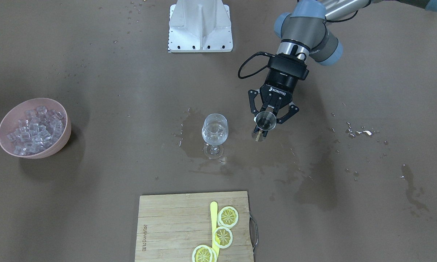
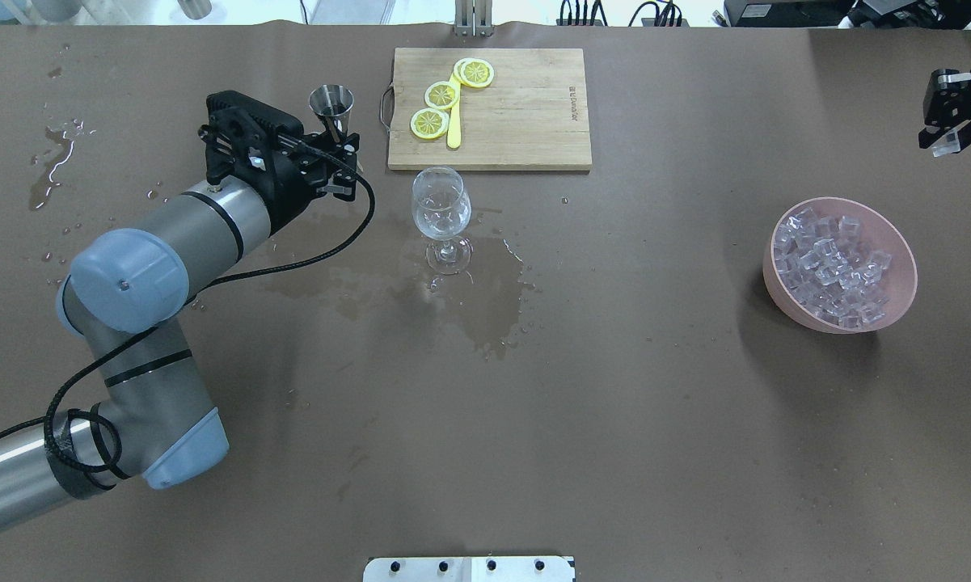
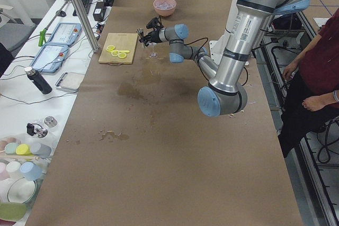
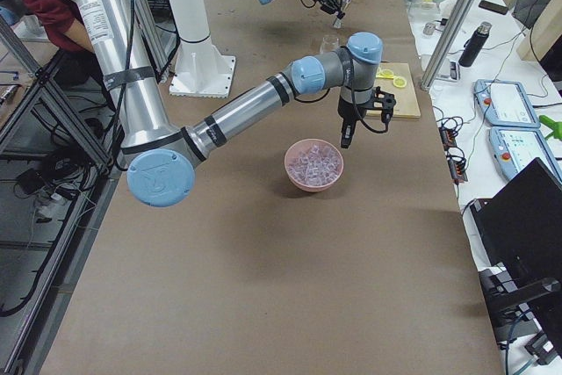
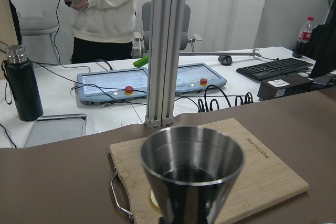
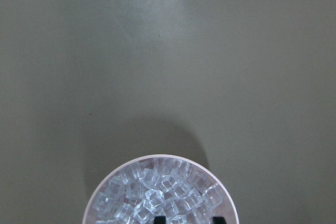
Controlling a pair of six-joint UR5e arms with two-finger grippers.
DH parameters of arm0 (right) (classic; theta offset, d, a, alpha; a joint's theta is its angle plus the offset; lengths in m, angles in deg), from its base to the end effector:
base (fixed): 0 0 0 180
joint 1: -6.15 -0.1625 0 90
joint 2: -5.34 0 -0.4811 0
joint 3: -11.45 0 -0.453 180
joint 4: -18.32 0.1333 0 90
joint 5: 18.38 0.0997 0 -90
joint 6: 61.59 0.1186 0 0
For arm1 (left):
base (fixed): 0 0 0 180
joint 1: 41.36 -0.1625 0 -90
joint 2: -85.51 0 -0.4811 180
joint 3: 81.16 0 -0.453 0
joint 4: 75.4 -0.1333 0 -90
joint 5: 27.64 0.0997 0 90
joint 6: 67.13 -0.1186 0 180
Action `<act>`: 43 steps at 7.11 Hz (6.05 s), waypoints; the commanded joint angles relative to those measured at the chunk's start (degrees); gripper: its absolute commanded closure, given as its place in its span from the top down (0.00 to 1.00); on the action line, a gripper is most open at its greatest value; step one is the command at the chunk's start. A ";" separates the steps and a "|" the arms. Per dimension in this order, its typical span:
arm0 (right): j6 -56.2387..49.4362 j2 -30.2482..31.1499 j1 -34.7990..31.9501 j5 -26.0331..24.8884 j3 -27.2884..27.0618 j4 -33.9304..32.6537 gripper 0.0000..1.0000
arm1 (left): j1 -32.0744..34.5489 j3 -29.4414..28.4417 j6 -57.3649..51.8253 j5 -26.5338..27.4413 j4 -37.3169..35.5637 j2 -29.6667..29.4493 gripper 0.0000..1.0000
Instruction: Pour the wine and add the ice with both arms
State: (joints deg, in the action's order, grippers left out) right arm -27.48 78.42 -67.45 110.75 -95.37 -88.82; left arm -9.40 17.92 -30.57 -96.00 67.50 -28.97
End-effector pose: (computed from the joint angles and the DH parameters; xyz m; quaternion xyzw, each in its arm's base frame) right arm -0.1242 -0.6291 0.4308 -0.0184 -0.3577 0.0958 0.9287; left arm 0.4943 -0.5170 0.2572 0.5568 0.4017 0.0070 0.7271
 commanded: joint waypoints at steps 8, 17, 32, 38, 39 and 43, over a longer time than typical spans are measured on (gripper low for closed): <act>0.00 -0.13 -0.14 0.59 -0.32 0.09 0.23 | -2.25 -0.12 -29.59 3.93 -5.35 -3.20 0.00; 1.05 -0.22 -0.14 1.12 -1.72 -0.44 0.22 | -2.60 -0.74 -40.86 7.54 -10.69 -4.95 0.00; 5.18 -2.14 2.15 1.91 -2.78 -1.40 0.22 | -5.76 -0.82 -59.23 19.14 -15.98 -7.51 0.00; 6.85 -4.88 3.55 1.82 -2.95 -3.16 0.22 | -6.99 -0.91 -67.22 23.80 -18.35 -7.86 0.00; 6.85 -5.75 3.90 1.74 -2.87 -3.34 0.22 | -7.26 -1.00 -69.23 25.11 -18.27 -7.95 0.00; 6.85 -10.05 7.07 1.56 -2.08 -3.69 0.23 | -8.05 -1.09 -79.94 27.83 -18.36 -9.62 0.00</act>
State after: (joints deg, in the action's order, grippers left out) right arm -20.63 69.83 -61.31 112.41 -97.78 -92.37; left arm -17.20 16.90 -106.82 -69.47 49.15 -38.11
